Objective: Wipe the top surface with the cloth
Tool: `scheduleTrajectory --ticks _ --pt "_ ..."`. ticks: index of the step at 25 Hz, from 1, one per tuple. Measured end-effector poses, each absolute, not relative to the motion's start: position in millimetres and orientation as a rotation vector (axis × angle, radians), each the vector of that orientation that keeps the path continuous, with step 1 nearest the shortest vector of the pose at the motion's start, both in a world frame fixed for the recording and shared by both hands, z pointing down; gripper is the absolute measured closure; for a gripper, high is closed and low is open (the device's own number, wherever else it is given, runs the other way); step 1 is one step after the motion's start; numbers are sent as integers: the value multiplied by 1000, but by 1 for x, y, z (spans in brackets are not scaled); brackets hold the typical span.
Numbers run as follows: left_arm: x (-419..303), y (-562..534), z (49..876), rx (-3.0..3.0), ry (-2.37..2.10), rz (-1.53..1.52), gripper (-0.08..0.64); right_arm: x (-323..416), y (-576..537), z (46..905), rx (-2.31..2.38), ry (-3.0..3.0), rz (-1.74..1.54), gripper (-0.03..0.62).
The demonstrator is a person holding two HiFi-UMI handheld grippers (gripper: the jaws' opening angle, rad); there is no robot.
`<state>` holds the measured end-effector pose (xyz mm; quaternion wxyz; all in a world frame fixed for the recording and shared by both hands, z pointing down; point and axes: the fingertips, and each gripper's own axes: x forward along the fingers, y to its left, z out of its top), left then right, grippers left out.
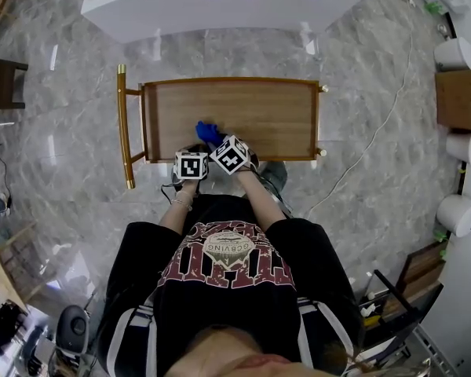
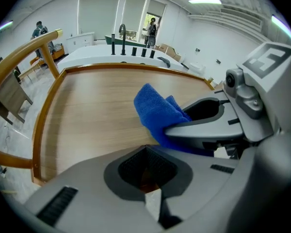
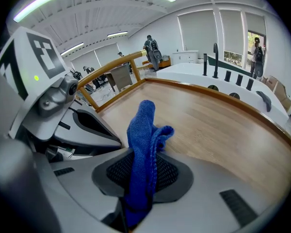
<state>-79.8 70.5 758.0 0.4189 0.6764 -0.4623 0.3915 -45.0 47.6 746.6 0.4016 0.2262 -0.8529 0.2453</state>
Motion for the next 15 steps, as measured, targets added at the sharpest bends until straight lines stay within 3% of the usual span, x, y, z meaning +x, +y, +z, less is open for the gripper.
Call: scheduleTrajectory --ticks 15 --pt "-59 57 752 1743 -1112 1007 511 -29 47 747 591 -2157 645 497"
